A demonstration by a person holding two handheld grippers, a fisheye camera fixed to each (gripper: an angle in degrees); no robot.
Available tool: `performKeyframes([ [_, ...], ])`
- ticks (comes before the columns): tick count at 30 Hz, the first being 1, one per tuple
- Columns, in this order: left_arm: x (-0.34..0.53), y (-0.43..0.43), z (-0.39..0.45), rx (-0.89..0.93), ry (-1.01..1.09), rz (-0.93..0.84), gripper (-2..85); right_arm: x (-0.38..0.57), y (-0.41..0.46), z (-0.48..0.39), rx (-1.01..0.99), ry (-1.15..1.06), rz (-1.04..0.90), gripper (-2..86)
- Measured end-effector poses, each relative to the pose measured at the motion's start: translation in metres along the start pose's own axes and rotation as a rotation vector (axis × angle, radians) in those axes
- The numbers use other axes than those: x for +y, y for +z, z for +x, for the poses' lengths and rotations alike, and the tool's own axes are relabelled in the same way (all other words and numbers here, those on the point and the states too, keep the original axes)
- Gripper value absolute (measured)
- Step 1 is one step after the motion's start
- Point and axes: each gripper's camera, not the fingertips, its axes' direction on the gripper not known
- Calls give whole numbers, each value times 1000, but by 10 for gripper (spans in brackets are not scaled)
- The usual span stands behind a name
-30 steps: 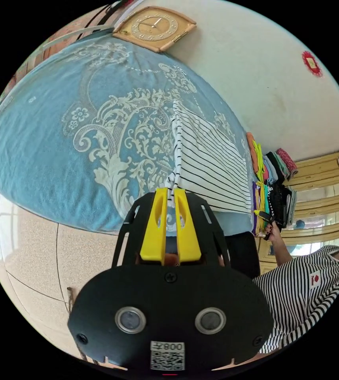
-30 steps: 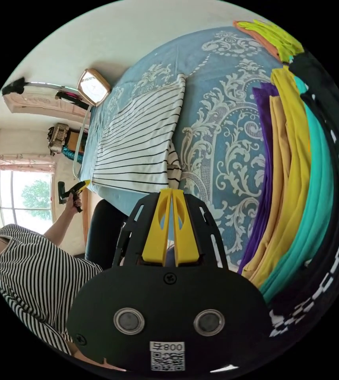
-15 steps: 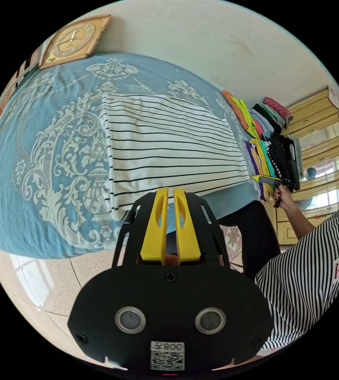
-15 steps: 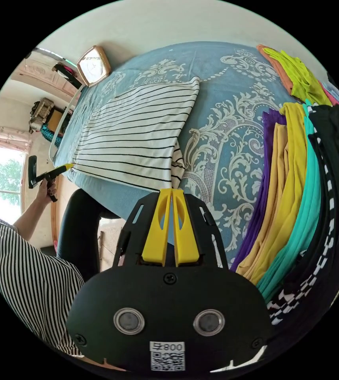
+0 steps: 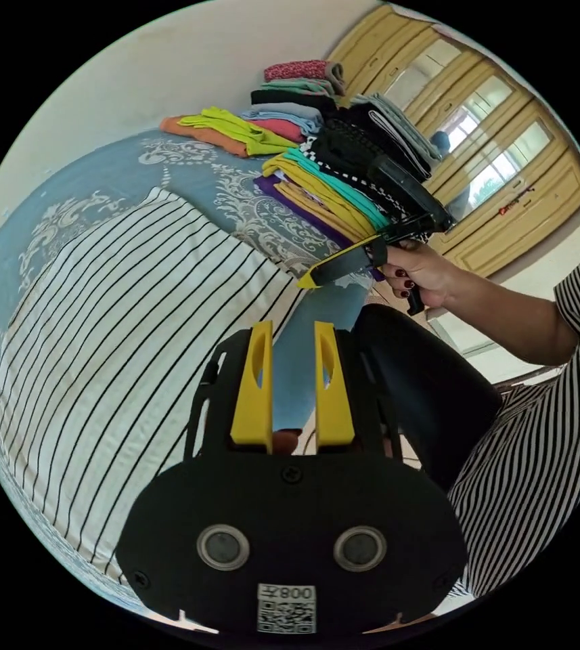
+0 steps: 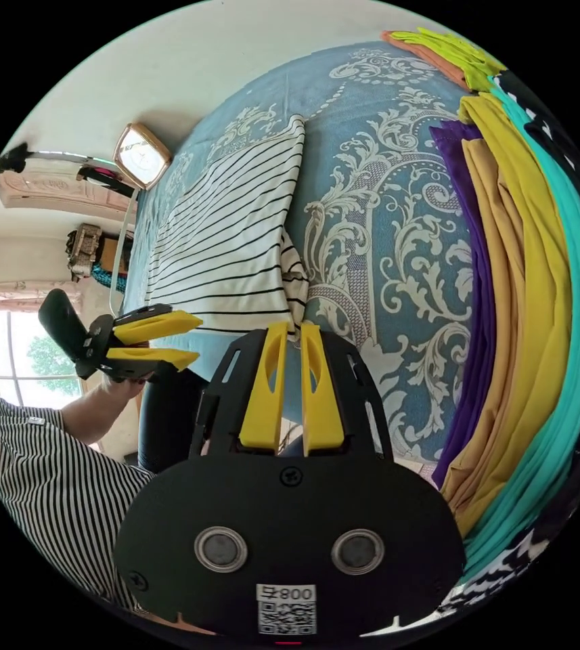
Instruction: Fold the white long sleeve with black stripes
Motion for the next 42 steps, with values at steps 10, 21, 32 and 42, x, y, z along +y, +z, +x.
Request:
performKeyframes([
  [10,-10,133,38,-247,123,-119,47,0,-14,32,-257,-39,25,23],
  [21,39,132,4,-151,-102,54,18,-51,-37,69,-169,-91,140,63],
  [32,44,143,9,-124,-90,60,17,-169,15,146,-219,15,160,77],
  [42,38,113,12,-88,-97,96,16,-227,68,172,-246,-14,101,71],
])
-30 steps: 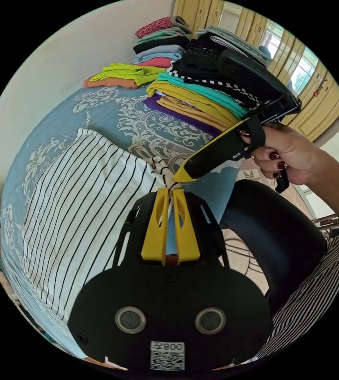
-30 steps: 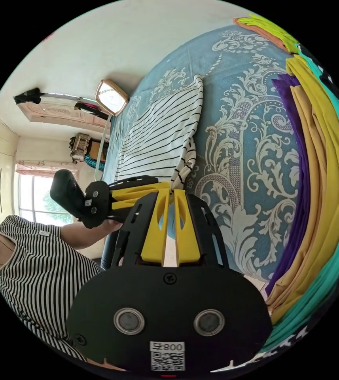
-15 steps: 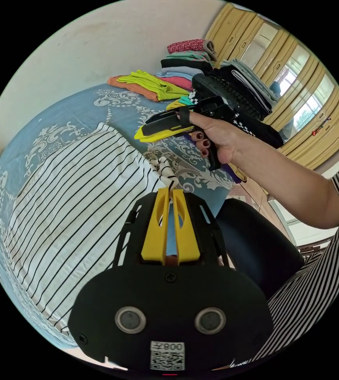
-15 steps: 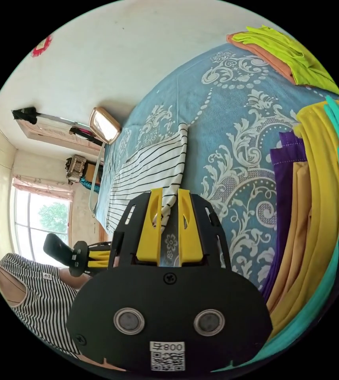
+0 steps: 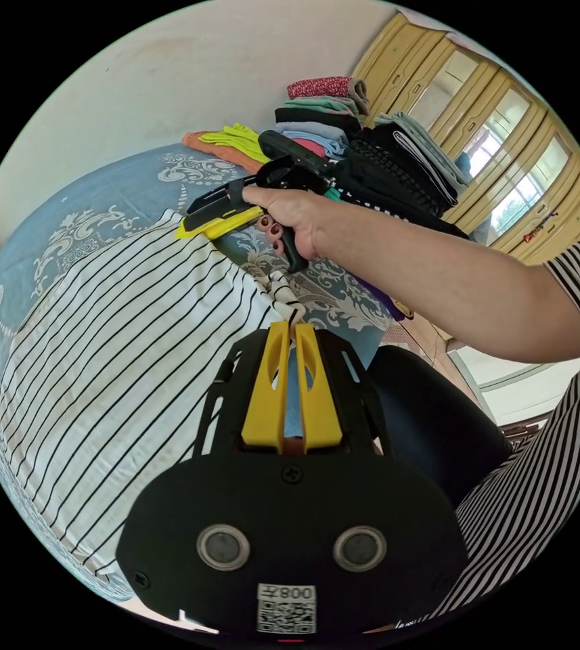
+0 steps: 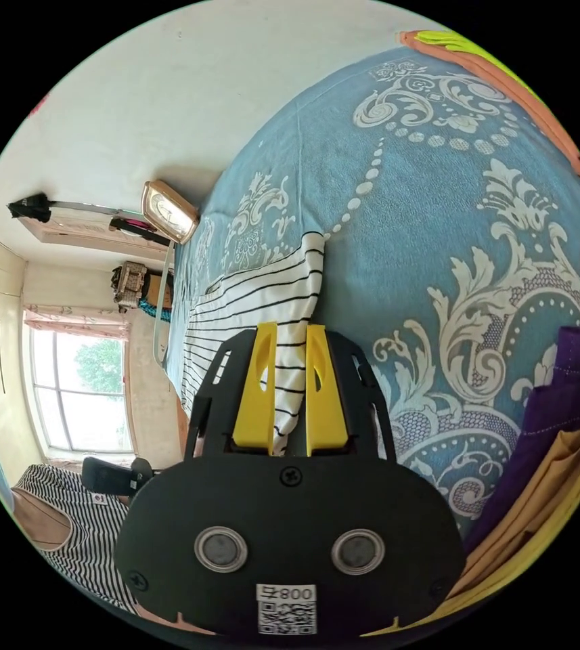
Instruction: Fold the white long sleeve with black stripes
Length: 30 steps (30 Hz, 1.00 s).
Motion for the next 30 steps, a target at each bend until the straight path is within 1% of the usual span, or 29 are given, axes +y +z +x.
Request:
performKeyframes([
  [6,-11,-33,5,15,1,12,16,-18,33,22,3,-20,-36,38],
  [13,-27,-91,5,52,-19,44,15,-10,54,51,-40,-9,12,19],
  [16,-34,-133,3,71,-37,87,15,-3,58,50,-53,-30,48,16],
  [21,-26,-234,-16,113,-117,198,14,6,73,27,-102,-79,117,15],
  [24,-11,-293,-34,136,-195,258,14,6,96,1,-107,-138,133,15],
  [30,31,-401,-70,113,-369,352,14,2,184,-58,-45,-261,94,16],
])
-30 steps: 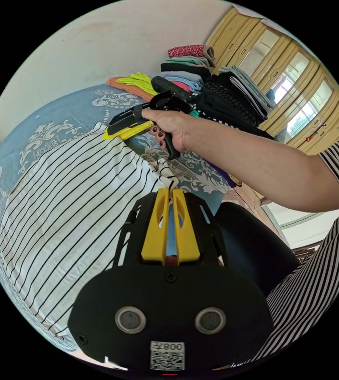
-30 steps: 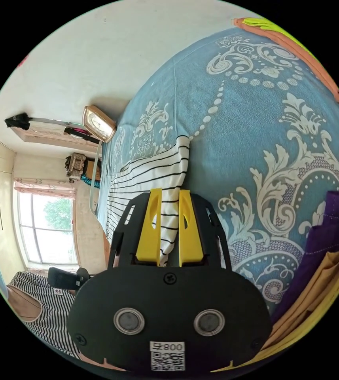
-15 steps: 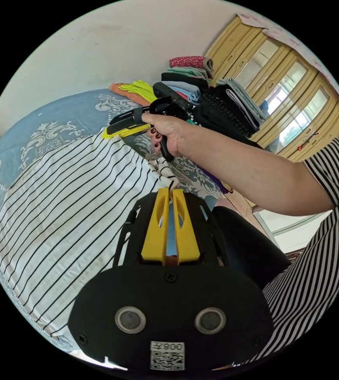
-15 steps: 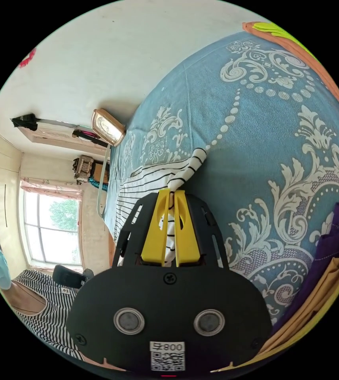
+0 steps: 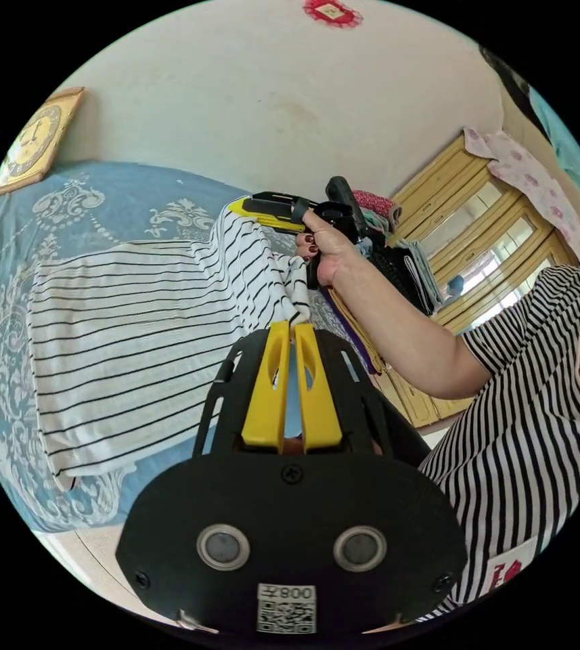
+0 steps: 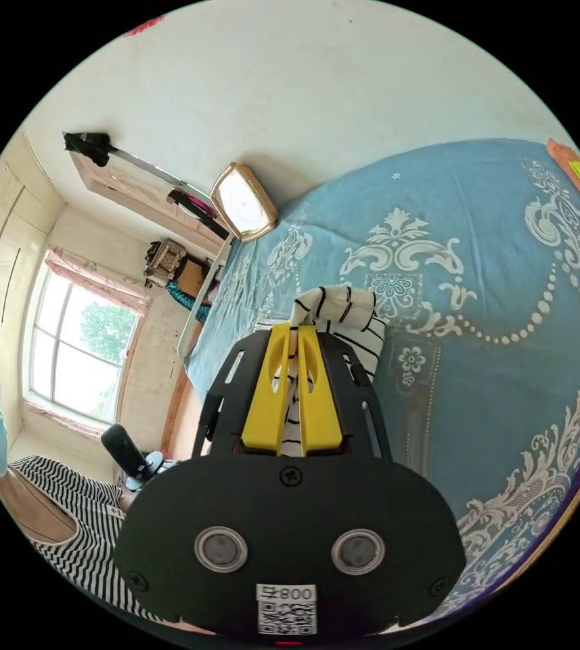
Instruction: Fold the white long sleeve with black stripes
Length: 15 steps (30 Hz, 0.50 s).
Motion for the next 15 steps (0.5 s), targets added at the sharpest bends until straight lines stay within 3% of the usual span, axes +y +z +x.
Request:
performKeyframes([
  [15,6,-209,-72,-81,-406,194,13,12,290,-47,40,-147,-204,15],
])
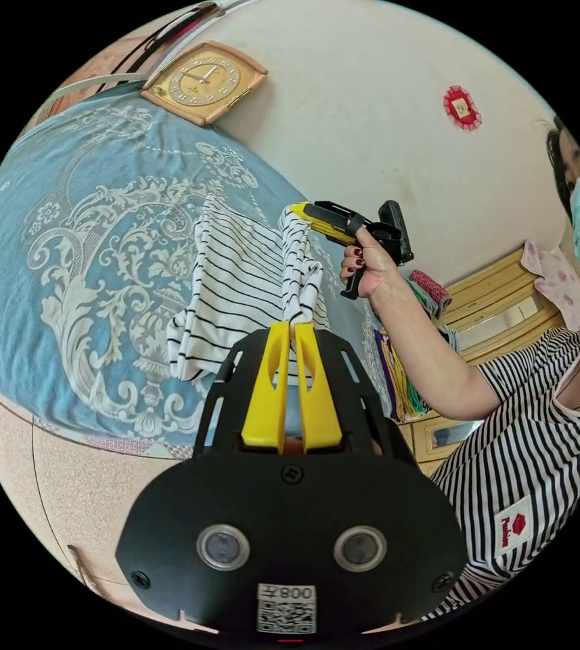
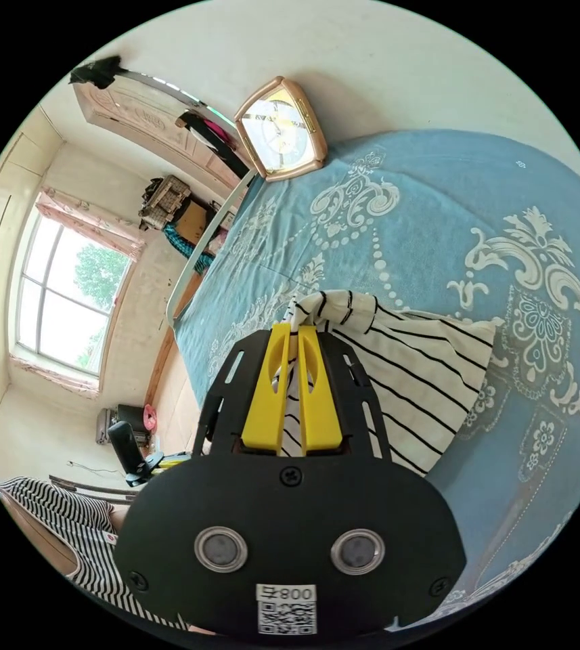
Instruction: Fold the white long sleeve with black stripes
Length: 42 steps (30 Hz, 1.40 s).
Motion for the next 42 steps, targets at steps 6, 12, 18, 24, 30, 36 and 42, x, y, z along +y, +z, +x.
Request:
performKeyframes([
  [6,-13,-47,-6,25,-121,48,13,-4,101,3,50,-36,-92,17],
  [12,-23,-80,2,24,-191,58,14,0,182,9,73,-81,-164,21],
  [18,-31,-99,19,26,-231,46,15,7,242,20,135,-126,-232,27],
  [24,-29,-120,40,44,-255,76,13,18,278,7,201,-249,-251,33],
  [30,-22,-137,66,38,-262,86,10,27,332,23,278,-297,-342,42],
  [36,-9,-154,103,-8,-218,96,4,35,352,37,275,-321,-342,47],
  [42,-23,-139,159,-56,-34,71,2,46,366,43,319,-370,-339,54],
])
